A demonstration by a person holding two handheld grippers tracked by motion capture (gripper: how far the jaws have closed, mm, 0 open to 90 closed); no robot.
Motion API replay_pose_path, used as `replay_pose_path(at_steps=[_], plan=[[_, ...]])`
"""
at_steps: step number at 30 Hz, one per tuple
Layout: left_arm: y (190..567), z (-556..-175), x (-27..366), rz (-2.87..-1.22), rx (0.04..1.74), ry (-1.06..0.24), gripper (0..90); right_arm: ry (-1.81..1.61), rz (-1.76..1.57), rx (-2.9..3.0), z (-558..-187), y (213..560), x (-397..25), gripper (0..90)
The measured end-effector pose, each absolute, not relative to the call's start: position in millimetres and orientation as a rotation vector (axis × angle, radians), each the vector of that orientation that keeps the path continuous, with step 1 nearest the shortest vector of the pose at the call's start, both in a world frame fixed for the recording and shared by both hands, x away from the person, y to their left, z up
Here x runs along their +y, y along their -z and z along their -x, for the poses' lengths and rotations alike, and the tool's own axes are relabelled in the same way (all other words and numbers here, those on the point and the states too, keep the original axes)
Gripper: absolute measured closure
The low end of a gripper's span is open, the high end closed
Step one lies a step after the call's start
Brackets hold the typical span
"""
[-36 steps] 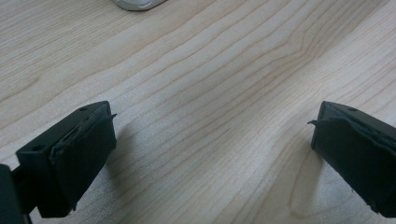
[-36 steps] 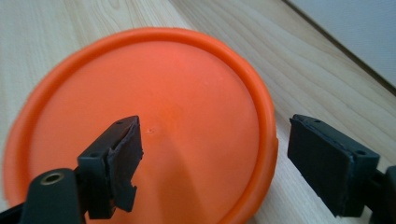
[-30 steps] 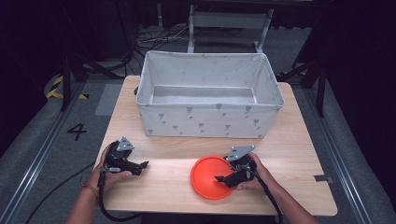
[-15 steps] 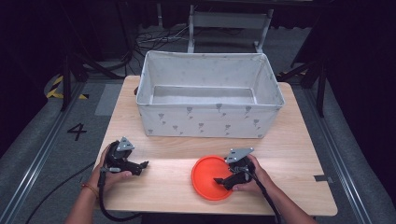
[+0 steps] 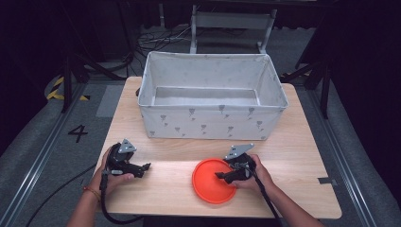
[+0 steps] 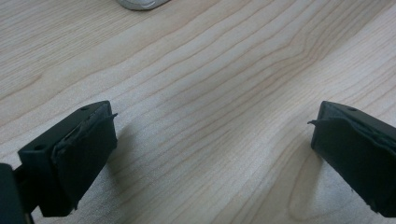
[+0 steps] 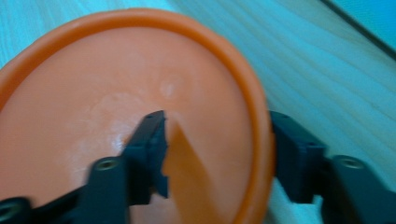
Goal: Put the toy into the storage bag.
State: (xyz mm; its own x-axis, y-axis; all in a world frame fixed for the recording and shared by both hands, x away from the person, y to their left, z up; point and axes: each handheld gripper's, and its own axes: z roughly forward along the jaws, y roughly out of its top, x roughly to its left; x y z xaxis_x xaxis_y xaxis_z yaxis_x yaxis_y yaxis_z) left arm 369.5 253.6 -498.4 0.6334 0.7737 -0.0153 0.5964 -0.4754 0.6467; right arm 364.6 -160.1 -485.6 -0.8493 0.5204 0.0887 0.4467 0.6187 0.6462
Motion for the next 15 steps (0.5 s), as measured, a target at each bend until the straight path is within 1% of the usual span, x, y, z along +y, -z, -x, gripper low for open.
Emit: replay_pose_path(at_steps=[3, 7, 11, 15], plan=[[498, -370, 254, -2.233, 1.065, -0.367, 0.5, -1.098, -0.871, 2.721, -369, 485, -168, 61.1], [498, -370, 254, -2.233, 1.061, -0.365, 0.5, -1.203, -0.919, 2.727, -373, 482, -180, 70.4], [499, -370, 254, -2.233, 1.058, -0.360, 0.5, -1.250, -0.909, 2.745, -373, 481, -187, 74.0], [499, -370, 254, -2.233, 1.058, -0.360, 0.5, -1.323, -0.854, 2.738, -368, 469, -194, 78.9]])
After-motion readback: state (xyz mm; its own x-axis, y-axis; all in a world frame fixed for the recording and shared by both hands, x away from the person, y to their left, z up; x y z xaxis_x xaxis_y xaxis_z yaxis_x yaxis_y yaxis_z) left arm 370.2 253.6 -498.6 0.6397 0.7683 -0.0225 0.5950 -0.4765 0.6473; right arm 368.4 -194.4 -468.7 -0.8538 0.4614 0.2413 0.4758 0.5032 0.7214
